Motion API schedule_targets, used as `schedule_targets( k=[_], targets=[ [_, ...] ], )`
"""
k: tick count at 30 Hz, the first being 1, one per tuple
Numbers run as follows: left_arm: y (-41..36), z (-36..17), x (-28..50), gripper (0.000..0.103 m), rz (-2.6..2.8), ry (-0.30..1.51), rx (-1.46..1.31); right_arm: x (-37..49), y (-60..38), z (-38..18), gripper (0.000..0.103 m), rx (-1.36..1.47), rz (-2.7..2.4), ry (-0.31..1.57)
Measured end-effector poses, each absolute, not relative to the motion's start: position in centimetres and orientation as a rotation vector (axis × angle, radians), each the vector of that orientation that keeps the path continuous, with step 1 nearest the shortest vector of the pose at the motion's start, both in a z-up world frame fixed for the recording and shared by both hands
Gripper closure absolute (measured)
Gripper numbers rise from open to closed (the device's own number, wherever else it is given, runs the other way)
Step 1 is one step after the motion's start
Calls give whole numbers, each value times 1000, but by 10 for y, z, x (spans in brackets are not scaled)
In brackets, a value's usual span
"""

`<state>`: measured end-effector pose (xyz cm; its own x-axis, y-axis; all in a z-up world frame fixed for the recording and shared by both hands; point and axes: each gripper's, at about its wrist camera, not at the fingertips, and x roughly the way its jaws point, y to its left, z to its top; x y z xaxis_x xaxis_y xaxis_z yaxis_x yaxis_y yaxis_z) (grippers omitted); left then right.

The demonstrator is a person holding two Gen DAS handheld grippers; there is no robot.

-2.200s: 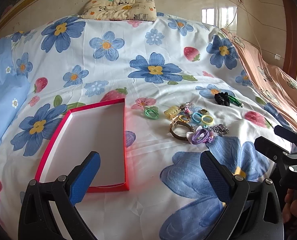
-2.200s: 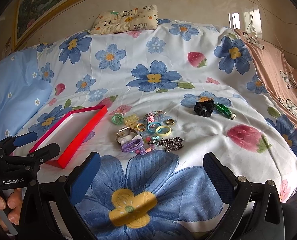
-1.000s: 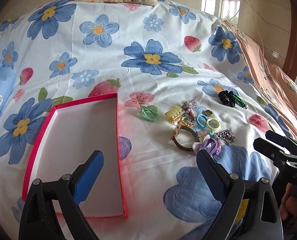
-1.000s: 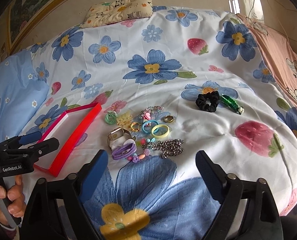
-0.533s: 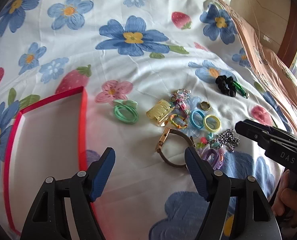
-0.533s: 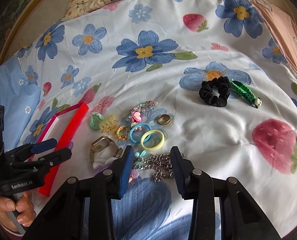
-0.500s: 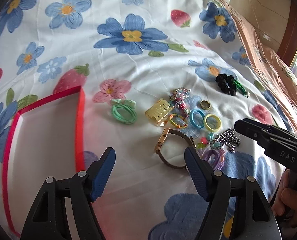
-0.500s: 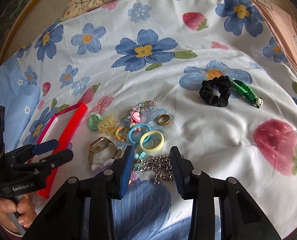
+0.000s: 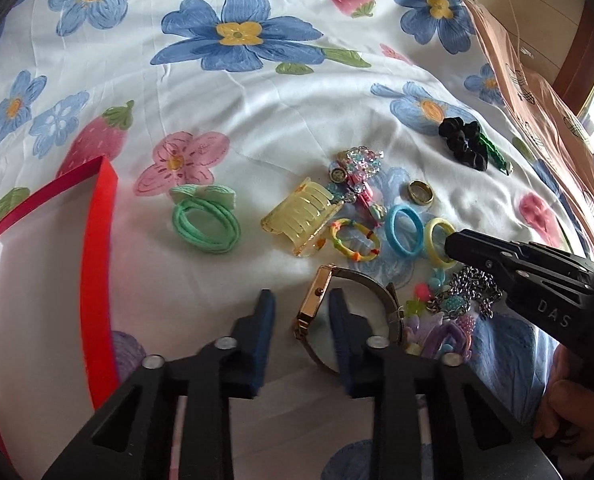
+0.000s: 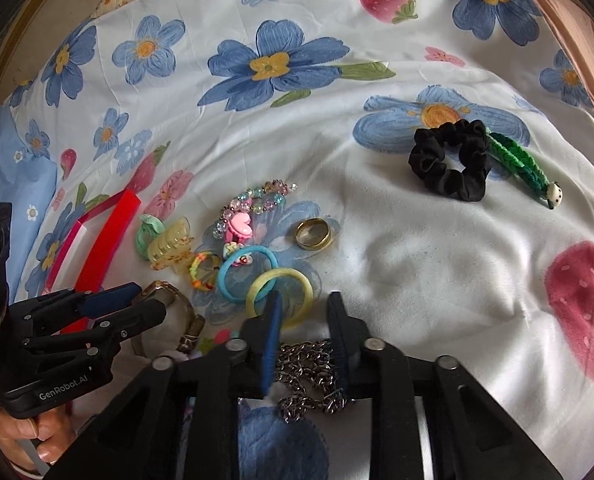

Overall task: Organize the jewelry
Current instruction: 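Grasp the gold wristwatch with the left tool while the right tool grasps the yellow bangle, then carry the watch and bangle into the red tray and open both tools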

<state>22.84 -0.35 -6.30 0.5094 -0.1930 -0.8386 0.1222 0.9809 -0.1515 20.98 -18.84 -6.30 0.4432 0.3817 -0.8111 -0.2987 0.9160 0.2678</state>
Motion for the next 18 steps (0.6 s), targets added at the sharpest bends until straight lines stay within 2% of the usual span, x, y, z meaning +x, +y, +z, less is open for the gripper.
schedule_targets(
  k=[4, 18],
  targets=[
    [-2, -61, 224, 94, -204, 1004, -84, 209, -190, -63, 100, 90, 421, 1023],
    [50, -20, 150, 95, -139, 910, -189, 178, -164, -24, 100, 90, 515, 939]
  ],
)
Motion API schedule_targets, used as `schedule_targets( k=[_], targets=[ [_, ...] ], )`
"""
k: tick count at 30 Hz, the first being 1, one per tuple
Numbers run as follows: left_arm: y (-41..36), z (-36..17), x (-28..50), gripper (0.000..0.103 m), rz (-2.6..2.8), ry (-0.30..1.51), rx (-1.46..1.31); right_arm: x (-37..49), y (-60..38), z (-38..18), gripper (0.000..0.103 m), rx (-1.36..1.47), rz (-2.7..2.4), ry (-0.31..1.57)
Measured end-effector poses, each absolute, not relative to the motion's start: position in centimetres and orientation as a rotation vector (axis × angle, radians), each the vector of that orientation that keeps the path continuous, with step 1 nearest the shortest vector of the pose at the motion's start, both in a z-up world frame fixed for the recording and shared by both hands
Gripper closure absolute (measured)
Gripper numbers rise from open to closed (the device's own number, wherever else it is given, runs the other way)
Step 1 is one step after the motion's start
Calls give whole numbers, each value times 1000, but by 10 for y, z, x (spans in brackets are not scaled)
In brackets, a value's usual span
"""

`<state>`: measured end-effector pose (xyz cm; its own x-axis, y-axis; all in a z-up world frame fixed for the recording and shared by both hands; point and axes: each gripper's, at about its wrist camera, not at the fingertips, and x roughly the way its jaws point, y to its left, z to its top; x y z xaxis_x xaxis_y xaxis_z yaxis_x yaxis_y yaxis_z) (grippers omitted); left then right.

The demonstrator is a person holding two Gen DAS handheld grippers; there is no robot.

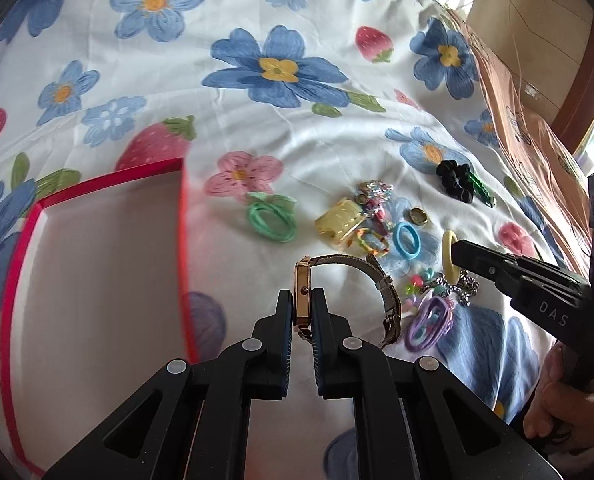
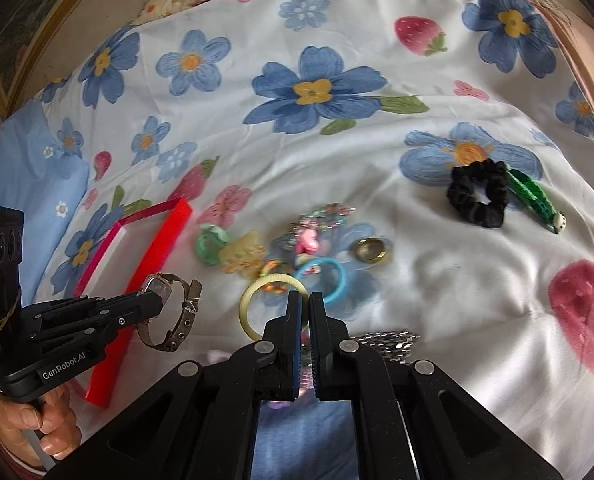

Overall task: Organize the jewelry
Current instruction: 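Carry the watch and bangle into the red tray and open both tools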

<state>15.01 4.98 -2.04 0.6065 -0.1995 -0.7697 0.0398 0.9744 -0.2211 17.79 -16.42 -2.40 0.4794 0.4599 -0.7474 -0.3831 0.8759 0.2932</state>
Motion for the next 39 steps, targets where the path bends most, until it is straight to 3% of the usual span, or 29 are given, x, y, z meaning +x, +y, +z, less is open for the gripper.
schedule_targets(
  k=[20, 39],
  targets=[
    [153, -1, 55, 95, 99, 885, -265, 129, -34, -13, 100, -21, 814, 944],
    [195, -39, 60, 95, 192, 978, -288, 97, 68, -50, 100, -270, 975, 1033]
  ],
)
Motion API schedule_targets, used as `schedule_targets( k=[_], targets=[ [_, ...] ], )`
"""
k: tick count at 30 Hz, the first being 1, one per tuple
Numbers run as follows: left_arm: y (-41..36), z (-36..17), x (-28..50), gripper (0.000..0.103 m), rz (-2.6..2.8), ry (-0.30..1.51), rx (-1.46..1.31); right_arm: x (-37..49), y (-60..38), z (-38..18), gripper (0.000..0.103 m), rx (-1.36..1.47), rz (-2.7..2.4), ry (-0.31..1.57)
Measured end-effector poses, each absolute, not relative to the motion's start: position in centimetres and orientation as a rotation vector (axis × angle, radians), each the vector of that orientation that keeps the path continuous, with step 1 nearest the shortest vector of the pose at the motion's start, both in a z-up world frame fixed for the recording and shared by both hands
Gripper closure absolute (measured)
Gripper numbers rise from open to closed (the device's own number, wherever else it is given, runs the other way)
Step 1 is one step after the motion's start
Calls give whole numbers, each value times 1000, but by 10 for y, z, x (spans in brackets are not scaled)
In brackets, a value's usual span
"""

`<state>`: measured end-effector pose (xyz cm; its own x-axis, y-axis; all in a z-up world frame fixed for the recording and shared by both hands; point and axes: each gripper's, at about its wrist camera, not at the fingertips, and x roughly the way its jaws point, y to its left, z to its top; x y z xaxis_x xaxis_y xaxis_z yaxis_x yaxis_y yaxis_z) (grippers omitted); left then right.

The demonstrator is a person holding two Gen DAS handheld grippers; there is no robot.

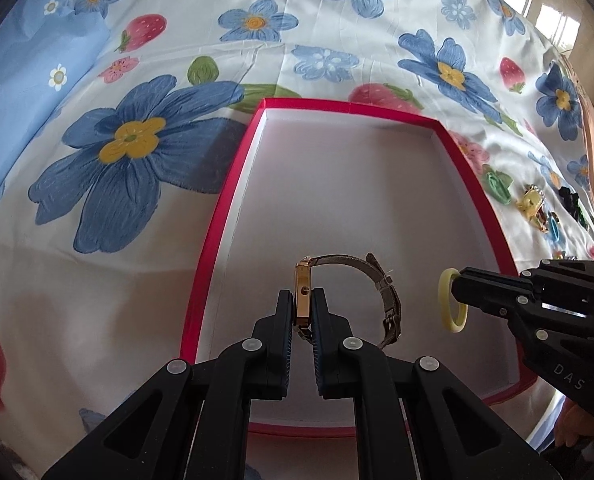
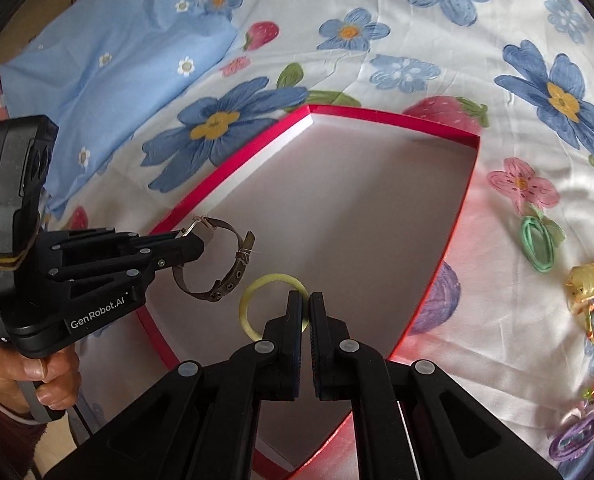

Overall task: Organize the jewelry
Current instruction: 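Carry the watch and bangle into the red tray and open both tools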

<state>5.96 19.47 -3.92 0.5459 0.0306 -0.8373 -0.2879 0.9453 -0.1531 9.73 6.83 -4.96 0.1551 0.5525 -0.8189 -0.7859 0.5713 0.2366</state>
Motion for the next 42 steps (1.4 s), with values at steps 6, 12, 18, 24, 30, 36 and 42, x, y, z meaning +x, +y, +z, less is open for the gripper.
schedule_targets(
  k=[6, 12, 18, 24, 30, 36, 42],
  targets=[
    [195, -49, 65, 94, 187, 1002, -284, 93, 82, -60, 98, -366, 974, 1055],
    [197, -51, 66, 93, 192, 1001, -295, 94, 86, -62, 98, -390, 983, 1062],
    [197, -50, 62, 84, 205, 994, -297, 96, 84, -61, 91, -362, 984, 1074],
    [195, -38, 54, 82, 210, 967, -305, 95, 75, -54, 82, -308, 991, 1068],
    [190, -23, 46, 76, 203, 924, -333, 104, 41, -35, 70, -170, 961, 1033],
    [175, -7, 45, 59, 174, 882, -327, 113, -3, -16, 55, -78, 875, 971],
    [156, 3, 53, 56, 122, 877, -316, 129, -48, -5, 55, -19, 781, 939]
  ],
)
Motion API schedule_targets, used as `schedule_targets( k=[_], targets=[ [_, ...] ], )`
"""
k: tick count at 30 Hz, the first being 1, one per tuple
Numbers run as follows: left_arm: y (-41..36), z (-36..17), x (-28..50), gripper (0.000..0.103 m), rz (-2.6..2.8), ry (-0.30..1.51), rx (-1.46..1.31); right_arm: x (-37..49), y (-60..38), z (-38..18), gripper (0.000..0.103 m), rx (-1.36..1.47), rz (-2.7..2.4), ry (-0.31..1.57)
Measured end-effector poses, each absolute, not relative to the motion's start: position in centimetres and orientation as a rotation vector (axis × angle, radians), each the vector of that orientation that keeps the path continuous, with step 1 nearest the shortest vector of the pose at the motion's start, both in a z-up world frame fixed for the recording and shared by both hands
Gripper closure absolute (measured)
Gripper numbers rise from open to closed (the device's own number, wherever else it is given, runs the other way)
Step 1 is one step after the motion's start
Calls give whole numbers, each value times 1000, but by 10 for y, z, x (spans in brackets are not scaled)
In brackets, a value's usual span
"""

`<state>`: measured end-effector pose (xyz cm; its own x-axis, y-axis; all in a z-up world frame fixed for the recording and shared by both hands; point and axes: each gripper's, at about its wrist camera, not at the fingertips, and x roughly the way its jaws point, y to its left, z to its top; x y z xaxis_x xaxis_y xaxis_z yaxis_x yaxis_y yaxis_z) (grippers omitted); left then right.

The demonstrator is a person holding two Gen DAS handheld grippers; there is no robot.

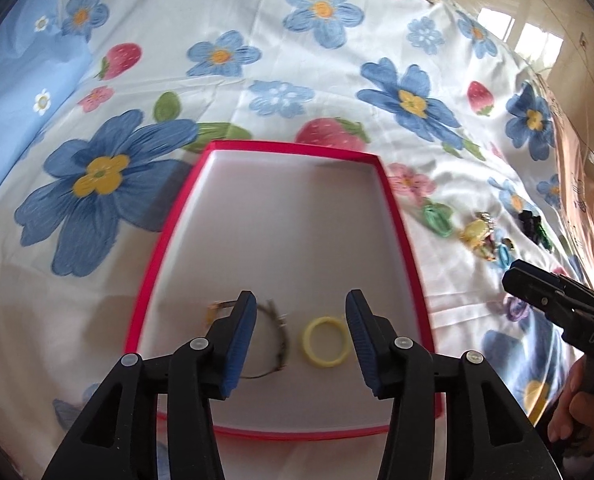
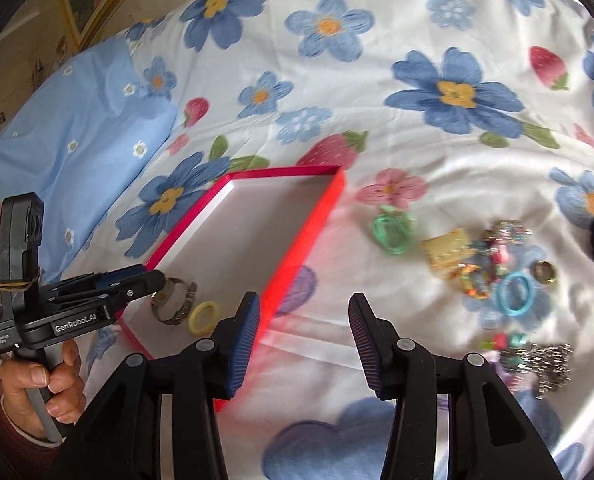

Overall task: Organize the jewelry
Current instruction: 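Carry the watch and bangle into the red tray and open both tools, then grasp the green hair tie with the left tool while the right tool grasps the gold ring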

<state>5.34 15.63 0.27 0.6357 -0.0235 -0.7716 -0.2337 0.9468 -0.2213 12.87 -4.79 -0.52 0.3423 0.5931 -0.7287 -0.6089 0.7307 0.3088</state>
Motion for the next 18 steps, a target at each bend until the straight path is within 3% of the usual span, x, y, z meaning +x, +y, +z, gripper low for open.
schedule_targets(
  k=[18],
  targets=[
    [97, 15, 125, 51, -7, 897, -204, 171, -152, -9, 53, 77, 562, 918]
  ],
)
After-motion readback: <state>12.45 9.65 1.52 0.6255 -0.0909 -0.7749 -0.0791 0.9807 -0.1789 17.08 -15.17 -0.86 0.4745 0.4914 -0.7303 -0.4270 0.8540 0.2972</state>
